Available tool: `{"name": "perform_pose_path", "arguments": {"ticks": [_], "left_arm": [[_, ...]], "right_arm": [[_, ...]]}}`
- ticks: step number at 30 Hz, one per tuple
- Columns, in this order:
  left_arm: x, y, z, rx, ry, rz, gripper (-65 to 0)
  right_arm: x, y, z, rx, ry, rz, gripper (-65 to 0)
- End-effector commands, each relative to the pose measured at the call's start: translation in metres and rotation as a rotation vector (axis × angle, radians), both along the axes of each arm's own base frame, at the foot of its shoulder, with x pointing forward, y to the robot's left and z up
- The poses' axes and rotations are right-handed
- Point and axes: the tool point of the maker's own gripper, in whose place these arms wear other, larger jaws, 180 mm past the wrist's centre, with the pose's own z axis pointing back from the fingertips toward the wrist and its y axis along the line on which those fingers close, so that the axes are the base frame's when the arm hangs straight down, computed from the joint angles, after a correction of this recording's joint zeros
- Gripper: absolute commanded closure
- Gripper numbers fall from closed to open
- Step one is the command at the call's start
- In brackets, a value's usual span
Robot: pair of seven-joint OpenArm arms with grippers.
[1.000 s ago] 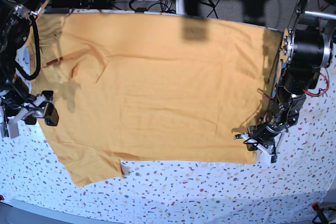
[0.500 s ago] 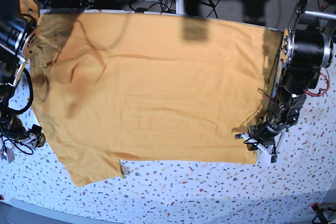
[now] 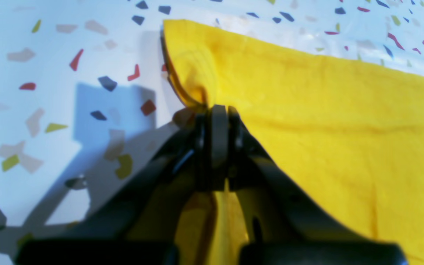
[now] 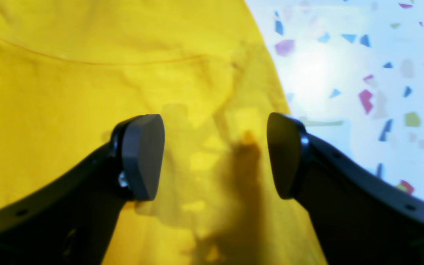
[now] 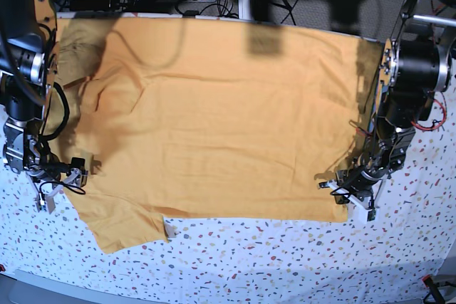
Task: Fold the T-shirt properly
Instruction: 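Grasp the hem corners with both grippers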
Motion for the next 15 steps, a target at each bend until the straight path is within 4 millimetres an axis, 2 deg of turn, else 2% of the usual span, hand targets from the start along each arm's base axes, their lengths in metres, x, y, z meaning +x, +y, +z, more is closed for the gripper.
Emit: {"name": "perform_pose_path", "arguments": {"ticks": [1, 6, 7, 12, 15], "left_arm": [[0.019, 0.004, 0.027, -0.003, -0.069, 0.003, 0.0], [0.019, 0.004, 0.027, -0.003, -0.07, 0.004, 0.0], [0.019, 0.004, 0.027, -0.003, -0.07, 0.003, 0.0], [0.019, 0.004, 0.027, -0.003, -0.07, 0.004, 0.0], [0.019, 0.004, 0.027, -0.003, -0.07, 0.004, 0.0]], "right_arm": [[0.014, -0.013, 0.025, -0.023, -0.066, -0.03, -43.0], [0.0, -0.018, 0.008, -0.036, -0.029, -0.057, -42.7], [-0.003, -0.018, 0.004, -0.036, -0.02, -0.056, -40.9], [-0.018, -0.016, -0.014, -0.046, 0.021, -0.051, -22.8], [-0.018, -0.014, -0.015, -0.066, 0.034, -0.036, -10.2]]}}
